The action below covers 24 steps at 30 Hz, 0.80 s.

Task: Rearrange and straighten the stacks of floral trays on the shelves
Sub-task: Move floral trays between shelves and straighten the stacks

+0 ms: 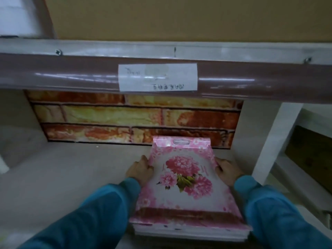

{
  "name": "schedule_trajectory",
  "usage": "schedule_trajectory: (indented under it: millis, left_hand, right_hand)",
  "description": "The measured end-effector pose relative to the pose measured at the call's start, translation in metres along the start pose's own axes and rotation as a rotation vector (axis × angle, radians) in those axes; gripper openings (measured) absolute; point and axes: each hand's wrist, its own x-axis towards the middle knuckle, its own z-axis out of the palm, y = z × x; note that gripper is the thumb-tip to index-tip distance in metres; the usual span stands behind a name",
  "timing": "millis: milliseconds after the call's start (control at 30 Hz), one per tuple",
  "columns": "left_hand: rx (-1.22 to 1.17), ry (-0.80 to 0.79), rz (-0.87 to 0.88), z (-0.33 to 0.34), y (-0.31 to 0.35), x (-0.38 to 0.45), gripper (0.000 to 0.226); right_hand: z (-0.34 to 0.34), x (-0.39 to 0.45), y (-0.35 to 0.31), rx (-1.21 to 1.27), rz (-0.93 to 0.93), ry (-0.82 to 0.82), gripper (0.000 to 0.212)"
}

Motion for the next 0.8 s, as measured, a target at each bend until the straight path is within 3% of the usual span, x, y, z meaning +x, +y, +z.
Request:
schedule_trajectory:
  millis: [200, 400, 567, 667, 800]
  left_hand:
    - [0.054, -0.071, 0.023, -0.010, -0.006, -0.017, 0.043]
    - [0.038, 0.100, 0.043, -0.051, -0.060, -0.055, 0.034]
    - [0.060, 0.198, -0.027, -0.112, -0.152, -0.115, 0.041]
    - [0.049, 0.254, -0.090, -0.160, -0.233, -0.169, 0.044]
    - [-0.032, 0.366, -0.257, -0.229, -0.365, -0.248, 0.048]
  right_hand:
    - [-0.006, -0.006, 0.002, -0.043, -0.013, -0.067, 0.041]
    - [-0.036, -0.020, -0.066, 0.048, -0.133, 0.003, 0.019]
    - [-0.028, -0.039, -0.215, 0.079, -0.412, 0.015, 0.008]
    - [0.014, -0.066, -0.331, 0.124, -0.590, -0.008, 0.009]
    - [0.093, -0.117, -0.484, 0.123, -0.700, -0.158, 0.022]
